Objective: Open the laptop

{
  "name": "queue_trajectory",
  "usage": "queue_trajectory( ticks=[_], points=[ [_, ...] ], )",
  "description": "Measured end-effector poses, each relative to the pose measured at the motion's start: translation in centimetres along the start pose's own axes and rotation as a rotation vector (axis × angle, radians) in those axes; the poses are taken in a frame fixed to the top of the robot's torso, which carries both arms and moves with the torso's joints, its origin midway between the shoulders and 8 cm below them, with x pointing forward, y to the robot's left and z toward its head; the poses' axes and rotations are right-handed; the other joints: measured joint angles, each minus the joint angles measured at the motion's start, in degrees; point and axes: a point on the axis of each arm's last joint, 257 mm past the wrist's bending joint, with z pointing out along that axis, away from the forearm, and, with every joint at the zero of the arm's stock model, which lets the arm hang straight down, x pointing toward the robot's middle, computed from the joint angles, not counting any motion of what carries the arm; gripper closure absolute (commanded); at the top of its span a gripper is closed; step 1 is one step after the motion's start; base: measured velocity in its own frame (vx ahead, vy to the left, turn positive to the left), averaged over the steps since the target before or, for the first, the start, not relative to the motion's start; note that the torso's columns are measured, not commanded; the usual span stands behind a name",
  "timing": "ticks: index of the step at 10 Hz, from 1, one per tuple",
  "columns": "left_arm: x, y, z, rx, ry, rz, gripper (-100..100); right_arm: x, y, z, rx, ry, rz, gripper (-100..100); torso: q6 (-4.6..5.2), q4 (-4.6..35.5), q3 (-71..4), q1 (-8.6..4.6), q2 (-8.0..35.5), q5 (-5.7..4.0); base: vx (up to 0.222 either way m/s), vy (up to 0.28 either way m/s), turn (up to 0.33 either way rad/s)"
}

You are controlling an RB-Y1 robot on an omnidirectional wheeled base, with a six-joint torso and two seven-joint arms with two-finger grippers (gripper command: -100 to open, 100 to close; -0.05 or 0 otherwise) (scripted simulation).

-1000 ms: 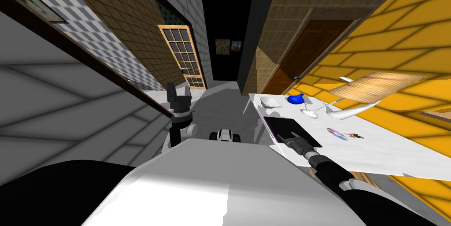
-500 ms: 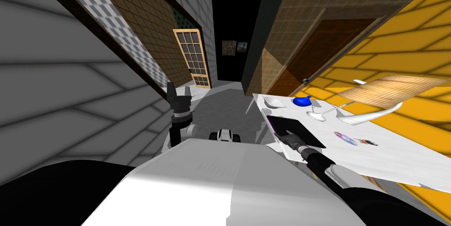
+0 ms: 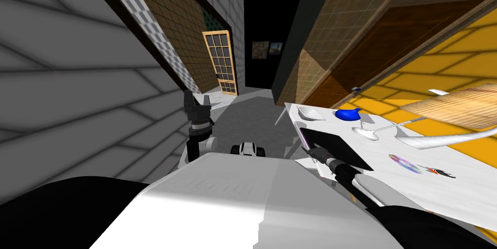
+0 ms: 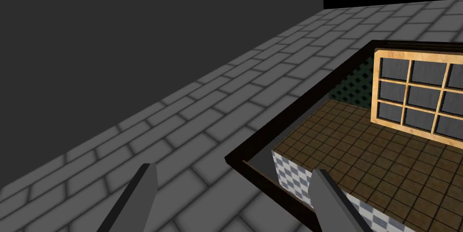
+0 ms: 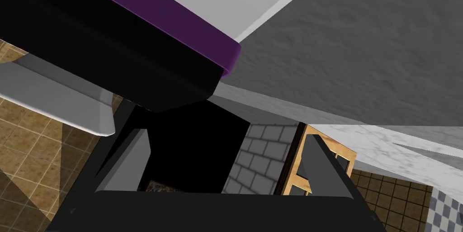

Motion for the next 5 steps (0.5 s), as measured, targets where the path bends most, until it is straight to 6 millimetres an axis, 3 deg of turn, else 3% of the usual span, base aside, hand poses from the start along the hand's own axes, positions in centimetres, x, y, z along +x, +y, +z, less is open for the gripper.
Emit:
queue_trajectory(
  ticks=[3, 5],
  points=[
    [0.0, 0.0, 0.0, 0.000, 0.000, 0.000, 0, 0.3, -2.1, 1.4, 0.037, 0.003, 0.028, -100, -0.15, -0.25, -0.51, -0.24, -0.73, -0.09, 0.010, -0.016, -0.003],
    [0.0, 0.0, 0.0, 0.000, 0.000, 0.000, 0, 1.0, -3.5, 2.4, 0.044, 0.033, 0.005, -100, -0.21, -0.03, -0.03, 0.24, 0.06, 0.05, -0.187, 0.080, 0.367]
  ],
)
